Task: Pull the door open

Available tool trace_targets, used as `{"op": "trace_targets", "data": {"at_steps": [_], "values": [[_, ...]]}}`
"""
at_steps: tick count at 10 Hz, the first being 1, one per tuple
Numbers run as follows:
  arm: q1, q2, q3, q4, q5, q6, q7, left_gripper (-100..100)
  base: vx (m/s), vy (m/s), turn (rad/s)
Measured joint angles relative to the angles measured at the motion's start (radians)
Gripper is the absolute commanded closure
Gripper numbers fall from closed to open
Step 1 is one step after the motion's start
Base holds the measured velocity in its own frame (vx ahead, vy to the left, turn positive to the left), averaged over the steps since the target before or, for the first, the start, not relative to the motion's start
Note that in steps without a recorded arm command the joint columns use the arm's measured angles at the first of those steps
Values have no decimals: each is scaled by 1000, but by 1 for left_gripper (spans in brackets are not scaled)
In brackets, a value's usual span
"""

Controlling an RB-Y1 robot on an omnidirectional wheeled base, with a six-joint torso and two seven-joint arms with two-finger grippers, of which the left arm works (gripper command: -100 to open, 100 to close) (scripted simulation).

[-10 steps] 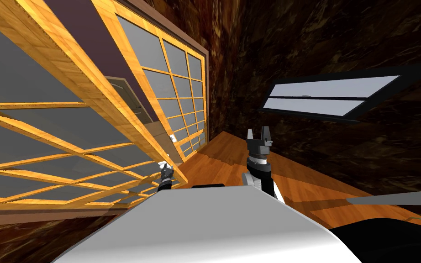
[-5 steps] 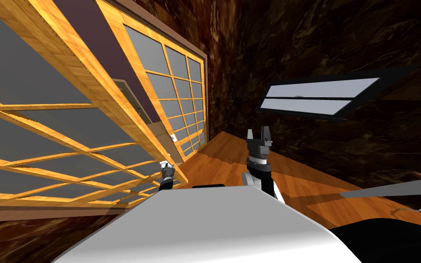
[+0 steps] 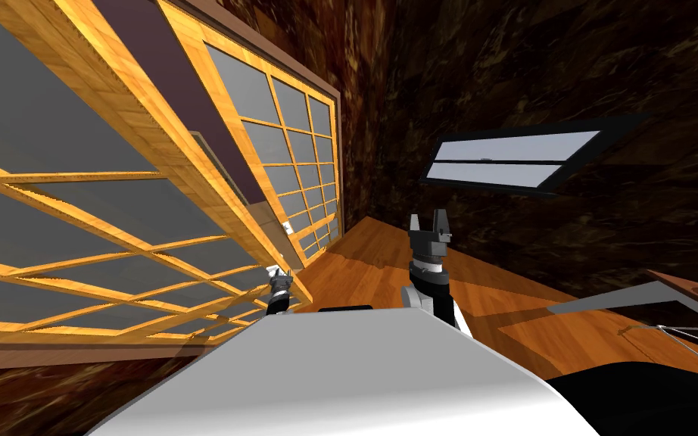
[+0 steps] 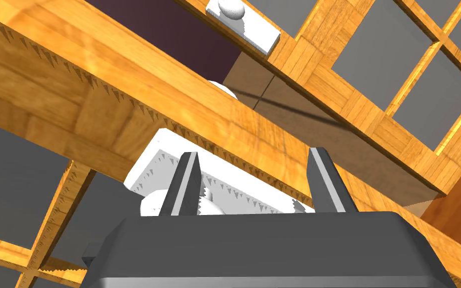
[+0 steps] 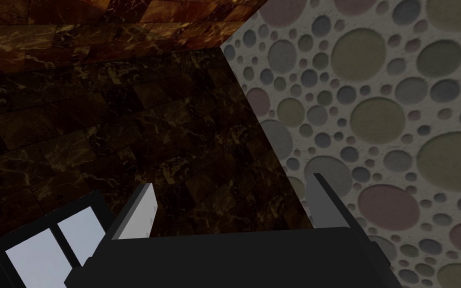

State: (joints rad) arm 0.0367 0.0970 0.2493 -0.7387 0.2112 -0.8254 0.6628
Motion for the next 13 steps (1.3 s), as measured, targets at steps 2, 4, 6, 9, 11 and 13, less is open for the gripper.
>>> {"op": "trace_targets", "data": {"at_steps": [2, 4, 6, 9, 11, 13], "values": [[-4, 1, -11, 2, 17, 0, 48, -100, -49, 17, -41], [-17, 1, -25, 7, 45, 1, 104, -100, -64, 38, -58], [-30, 2, -37, 20, 63, -8, 156, -100, -66, 29, -60], [-37, 1, -57, 12, 97, -5, 239, -100, -72, 13, -49], [-48, -4, -70, 20, 119, -9, 291, -100, -69, 25, -36], [-43, -4, -80, -1, 136, 7, 334, -100, -45, 17, -30]]}}
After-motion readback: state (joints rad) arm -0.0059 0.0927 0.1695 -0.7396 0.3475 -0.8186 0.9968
